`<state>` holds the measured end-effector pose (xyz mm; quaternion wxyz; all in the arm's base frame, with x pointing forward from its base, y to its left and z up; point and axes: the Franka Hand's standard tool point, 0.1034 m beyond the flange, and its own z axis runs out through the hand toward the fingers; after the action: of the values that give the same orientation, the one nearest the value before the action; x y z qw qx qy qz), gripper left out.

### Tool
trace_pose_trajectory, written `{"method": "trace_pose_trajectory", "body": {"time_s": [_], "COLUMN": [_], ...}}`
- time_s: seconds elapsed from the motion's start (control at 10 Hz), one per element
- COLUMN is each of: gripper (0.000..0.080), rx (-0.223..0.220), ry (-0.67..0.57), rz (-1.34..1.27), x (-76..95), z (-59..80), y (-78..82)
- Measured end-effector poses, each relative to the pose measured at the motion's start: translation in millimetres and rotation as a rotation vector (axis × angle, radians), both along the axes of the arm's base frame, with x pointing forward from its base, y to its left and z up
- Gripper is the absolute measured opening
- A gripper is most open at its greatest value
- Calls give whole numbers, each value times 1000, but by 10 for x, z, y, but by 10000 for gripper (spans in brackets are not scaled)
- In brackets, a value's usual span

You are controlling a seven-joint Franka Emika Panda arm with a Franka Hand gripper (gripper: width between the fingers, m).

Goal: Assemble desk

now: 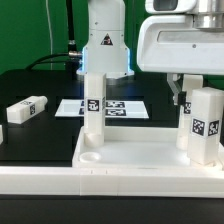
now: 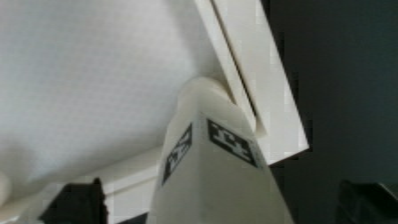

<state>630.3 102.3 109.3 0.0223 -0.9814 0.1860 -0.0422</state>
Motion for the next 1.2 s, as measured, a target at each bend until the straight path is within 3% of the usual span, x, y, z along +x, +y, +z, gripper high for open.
{"method": "trace_pose_trajectory", "body": {"time_s": [0.3, 1.1, 1.2], "gripper": [649, 649, 521], "rx": [-33, -102, -102], "ry": [-5, -11, -11], "rz": [325, 752, 742], "x": [-4, 31, 31], "z": [-11, 14, 13], "y": [-15, -95, -95]}}
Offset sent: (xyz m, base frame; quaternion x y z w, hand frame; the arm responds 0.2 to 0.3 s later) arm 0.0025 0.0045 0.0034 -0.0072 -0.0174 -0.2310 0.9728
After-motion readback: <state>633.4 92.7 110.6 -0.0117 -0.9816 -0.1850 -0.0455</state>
